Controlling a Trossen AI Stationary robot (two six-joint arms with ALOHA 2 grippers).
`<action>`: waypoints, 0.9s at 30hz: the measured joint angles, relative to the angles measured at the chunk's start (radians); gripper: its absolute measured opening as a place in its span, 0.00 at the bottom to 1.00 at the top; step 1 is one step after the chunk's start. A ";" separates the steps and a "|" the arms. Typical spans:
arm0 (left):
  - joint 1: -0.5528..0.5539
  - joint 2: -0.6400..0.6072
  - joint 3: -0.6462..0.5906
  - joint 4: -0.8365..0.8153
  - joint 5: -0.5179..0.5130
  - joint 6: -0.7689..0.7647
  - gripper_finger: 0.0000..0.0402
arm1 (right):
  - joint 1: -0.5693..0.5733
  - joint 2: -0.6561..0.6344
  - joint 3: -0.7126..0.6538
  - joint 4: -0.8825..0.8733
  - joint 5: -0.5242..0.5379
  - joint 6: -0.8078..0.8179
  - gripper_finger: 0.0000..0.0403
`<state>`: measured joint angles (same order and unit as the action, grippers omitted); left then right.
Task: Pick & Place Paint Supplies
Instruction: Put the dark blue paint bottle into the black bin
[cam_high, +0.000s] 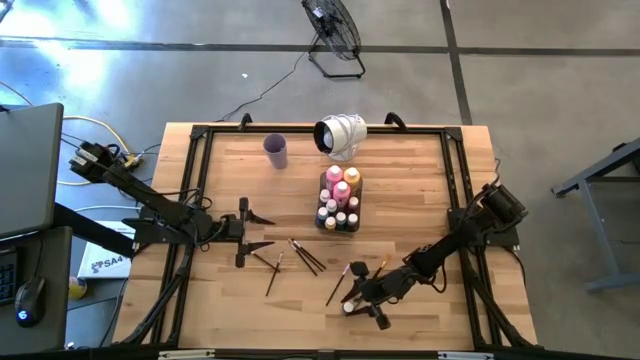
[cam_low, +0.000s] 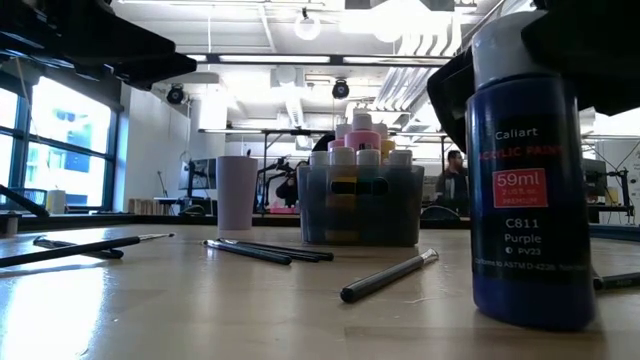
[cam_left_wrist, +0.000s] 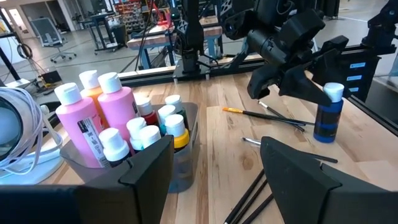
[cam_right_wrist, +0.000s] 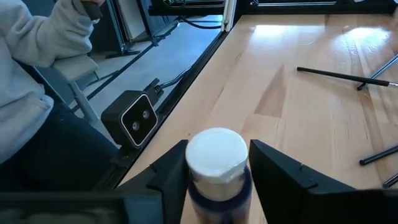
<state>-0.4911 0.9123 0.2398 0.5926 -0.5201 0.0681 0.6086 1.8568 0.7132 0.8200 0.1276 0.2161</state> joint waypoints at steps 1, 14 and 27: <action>0.000 0.000 0.000 0.000 0.000 0.000 0.58 | 0.000 0.000 0.000 0.000 -0.001 0.000 0.37; 0.000 0.000 0.000 -0.004 0.000 0.001 0.58 | 0.000 -0.077 -0.001 -0.030 -0.004 0.032 0.29; 0.000 0.000 0.000 -0.005 0.000 -0.020 0.58 | -0.068 -0.397 -0.001 -0.351 0.167 -0.041 0.29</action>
<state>-0.4911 0.9122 0.2398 0.5873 -0.5201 0.0479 0.5411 1.4603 0.7120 0.4691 0.2944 0.1752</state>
